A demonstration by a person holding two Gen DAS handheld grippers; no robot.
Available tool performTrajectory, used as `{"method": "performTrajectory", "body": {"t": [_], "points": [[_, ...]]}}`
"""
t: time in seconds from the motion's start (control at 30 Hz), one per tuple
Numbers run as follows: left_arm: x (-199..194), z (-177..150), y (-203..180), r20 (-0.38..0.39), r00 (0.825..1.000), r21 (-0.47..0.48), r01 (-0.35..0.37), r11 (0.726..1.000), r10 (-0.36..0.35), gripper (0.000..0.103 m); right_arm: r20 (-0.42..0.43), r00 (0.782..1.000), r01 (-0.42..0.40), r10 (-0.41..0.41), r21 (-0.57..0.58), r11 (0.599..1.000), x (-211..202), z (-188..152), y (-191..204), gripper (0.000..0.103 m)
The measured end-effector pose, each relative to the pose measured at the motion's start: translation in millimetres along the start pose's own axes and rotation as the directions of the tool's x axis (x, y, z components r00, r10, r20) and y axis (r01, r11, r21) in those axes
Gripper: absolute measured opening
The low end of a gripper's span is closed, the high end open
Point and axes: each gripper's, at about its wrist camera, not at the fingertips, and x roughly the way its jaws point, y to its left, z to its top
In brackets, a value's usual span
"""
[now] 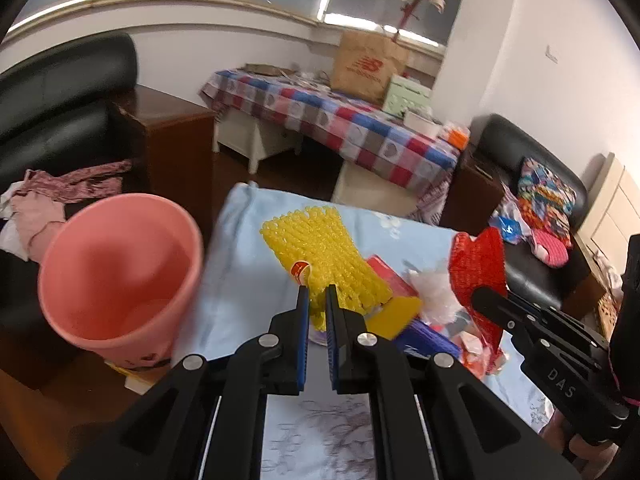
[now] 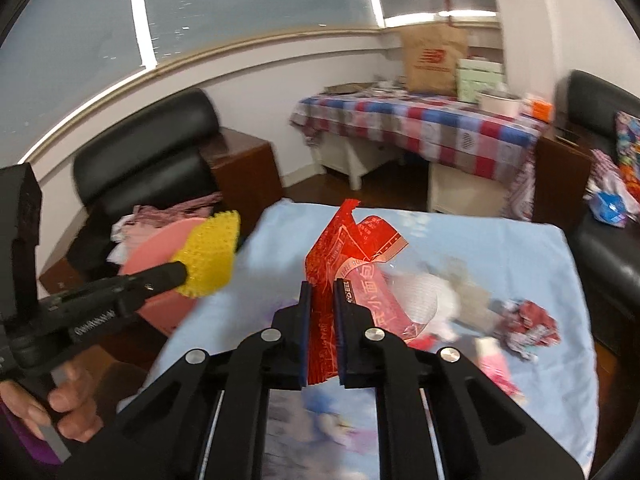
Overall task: Collect trash
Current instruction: 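Carry the yellow mesh with the left tool while the right tool carries the red bag to the pink bucket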
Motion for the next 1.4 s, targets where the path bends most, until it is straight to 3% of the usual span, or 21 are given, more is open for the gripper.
{"method": "performTrajectory", "body": {"t": [0.27, 0.47, 0.67, 1.0, 1.4], "points": [[-32, 4, 61, 0.068, 0.992, -0.062, -0.107, 0.992, 0.111, 0.007, -0.032, 0.983, -0.181, 0.179, -0.075, 0.981, 35, 22, 76, 0.010], [-48, 10, 120, 0.094, 0.967, -0.116, -0.225, 0.967, 0.237, 0.007, -0.067, 0.955, -0.294, 0.288, -0.119, 0.948, 70, 36, 133, 0.010], [-42, 13, 161, 0.065, 0.943, -0.131, -0.317, 0.939, 0.327, 0.007, -0.127, 0.926, -0.369, 0.354, -0.123, 0.921, 114, 43, 175, 0.010], [-2, 3, 197, -0.048, 0.927, -0.116, -0.374, 0.920, 0.371, 0.007, -0.263, 0.887, -0.405, 0.380, -0.047, 0.913, 183, 27, 198, 0.011], [23, -8, 208, -0.117, 0.923, -0.112, -0.379, 0.919, 0.366, 0.008, -0.330, 0.872, -0.390, 0.361, -0.024, 0.921, 216, 8, 203, 0.011]]}}
